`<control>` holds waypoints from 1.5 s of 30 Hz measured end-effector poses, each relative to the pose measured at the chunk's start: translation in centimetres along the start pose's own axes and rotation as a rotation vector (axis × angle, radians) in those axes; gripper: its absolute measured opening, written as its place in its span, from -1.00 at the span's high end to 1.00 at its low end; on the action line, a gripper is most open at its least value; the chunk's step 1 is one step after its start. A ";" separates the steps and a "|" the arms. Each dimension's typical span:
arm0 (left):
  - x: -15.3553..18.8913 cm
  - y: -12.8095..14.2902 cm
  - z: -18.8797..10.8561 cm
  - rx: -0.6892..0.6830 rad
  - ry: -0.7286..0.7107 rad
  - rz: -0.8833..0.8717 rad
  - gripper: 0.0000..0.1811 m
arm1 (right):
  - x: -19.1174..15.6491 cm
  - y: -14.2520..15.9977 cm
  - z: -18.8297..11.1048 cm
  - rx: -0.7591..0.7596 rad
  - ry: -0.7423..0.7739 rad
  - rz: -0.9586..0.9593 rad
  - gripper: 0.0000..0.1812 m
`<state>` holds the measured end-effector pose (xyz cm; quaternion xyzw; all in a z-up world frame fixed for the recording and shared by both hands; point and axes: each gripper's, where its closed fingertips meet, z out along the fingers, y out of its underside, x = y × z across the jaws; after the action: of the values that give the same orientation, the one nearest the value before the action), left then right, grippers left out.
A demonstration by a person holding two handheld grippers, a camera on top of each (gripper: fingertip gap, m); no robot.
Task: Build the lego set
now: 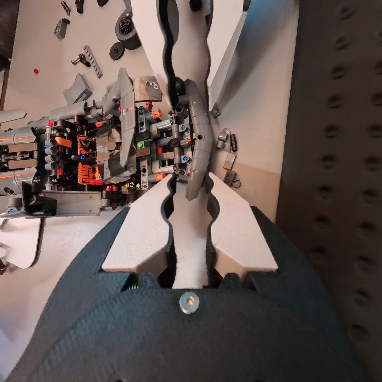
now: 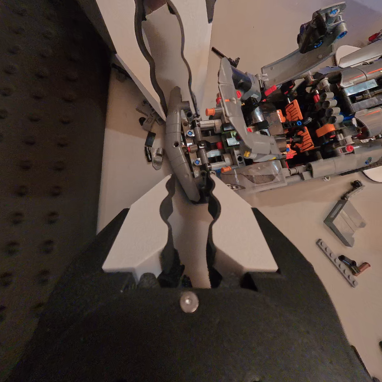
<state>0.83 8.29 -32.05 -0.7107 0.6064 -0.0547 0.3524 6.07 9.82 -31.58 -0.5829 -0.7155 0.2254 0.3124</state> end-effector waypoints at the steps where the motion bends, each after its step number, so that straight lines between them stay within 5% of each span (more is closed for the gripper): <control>1: -0.1 0.0 -0.1 0.000 -0.006 -0.002 0.71 | 0.1 0.1 -0.2 0.004 0.003 0.001 0.71; 31: -1.3 0.1 -0.4 0.048 -0.010 -0.148 0.78 | 1.5 0.9 -0.7 0.008 0.062 0.070 0.84; 45: -2.0 0.7 -0.9 -0.011 -0.160 0.081 0.75 | 1.5 1.3 -0.8 -0.025 0.123 -0.040 0.88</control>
<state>-0.70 9.67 -31.03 -0.6896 0.6047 0.0199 0.3979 7.38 11.58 -31.63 -0.5849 -0.7092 0.1738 0.3531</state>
